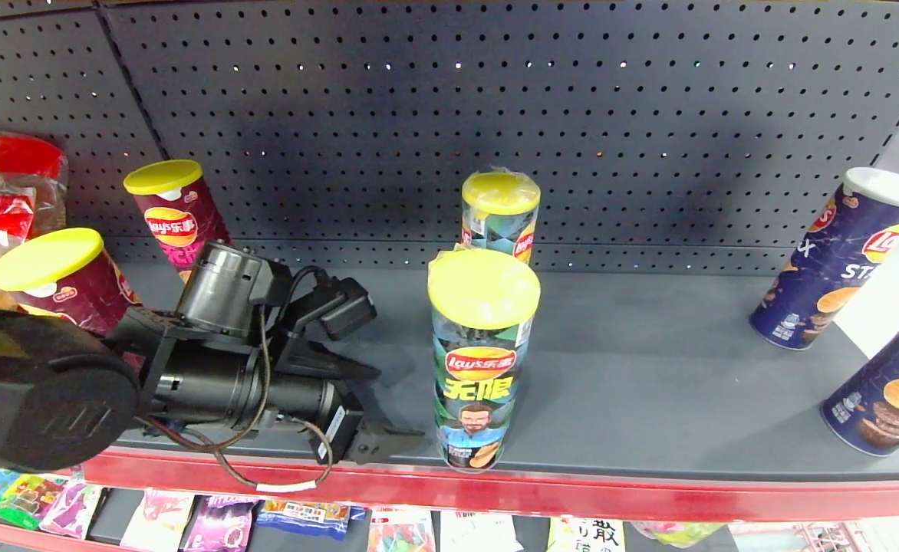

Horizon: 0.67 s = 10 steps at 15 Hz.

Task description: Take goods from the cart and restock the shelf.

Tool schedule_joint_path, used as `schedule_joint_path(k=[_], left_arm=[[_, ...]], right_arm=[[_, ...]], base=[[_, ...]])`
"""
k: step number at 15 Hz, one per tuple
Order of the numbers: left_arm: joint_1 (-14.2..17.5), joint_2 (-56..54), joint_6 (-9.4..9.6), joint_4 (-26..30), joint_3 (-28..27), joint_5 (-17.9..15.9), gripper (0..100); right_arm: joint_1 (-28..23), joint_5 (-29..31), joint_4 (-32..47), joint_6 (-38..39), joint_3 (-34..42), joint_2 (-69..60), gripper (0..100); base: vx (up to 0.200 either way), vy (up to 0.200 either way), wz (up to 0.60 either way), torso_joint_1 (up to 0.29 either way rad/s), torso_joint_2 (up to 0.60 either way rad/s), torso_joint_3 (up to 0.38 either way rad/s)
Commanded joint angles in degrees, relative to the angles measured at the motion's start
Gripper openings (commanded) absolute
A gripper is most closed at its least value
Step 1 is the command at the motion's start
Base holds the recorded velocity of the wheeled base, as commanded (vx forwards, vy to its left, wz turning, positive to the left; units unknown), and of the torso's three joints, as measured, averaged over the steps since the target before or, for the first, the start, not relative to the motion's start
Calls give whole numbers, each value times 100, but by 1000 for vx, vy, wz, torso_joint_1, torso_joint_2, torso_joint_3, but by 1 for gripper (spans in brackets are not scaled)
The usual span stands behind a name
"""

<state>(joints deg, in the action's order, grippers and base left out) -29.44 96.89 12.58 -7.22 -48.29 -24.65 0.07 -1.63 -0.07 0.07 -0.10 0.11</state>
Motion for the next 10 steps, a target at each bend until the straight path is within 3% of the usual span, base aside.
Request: schedule_joint_path(k=[1,10], left_arm=[[-9,111,-1,1,-67,4,100],[-62,374,8,10,-401,13,100]], right_arm=[[1,-4,-1,1,1,-2,100],[1,-4,-1,1,1,-2,100]], base=[[0,0,0,0,0,0],[0,0,0,0,0,0]])
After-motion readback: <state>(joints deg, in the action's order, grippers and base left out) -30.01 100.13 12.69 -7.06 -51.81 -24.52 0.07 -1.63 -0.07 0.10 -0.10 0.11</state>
